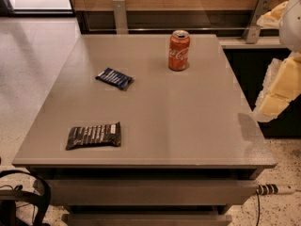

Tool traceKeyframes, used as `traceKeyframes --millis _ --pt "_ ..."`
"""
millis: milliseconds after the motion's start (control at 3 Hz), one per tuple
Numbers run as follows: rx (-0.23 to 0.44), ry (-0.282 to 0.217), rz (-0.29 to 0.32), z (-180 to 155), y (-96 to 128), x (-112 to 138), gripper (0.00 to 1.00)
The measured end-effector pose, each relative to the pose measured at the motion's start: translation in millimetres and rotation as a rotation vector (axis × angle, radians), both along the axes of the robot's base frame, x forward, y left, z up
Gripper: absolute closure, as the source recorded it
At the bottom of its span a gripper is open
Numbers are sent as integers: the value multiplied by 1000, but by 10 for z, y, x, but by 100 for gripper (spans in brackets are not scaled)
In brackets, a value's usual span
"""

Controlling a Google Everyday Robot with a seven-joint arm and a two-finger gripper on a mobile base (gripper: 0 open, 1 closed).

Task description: Pick rxbar chocolate

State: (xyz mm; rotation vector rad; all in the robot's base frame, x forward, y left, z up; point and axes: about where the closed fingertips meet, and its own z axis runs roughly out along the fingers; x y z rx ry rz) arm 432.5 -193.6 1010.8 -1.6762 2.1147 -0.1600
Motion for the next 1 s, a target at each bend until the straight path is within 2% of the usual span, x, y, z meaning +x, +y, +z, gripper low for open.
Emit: traceKeyframes --millis 333,667,1000 --pt "76 11 45 -89 240 -58 0" --pt "185 41 124 -268 549 -69 0" --pt "292 90 195 -486 818 -25 0"
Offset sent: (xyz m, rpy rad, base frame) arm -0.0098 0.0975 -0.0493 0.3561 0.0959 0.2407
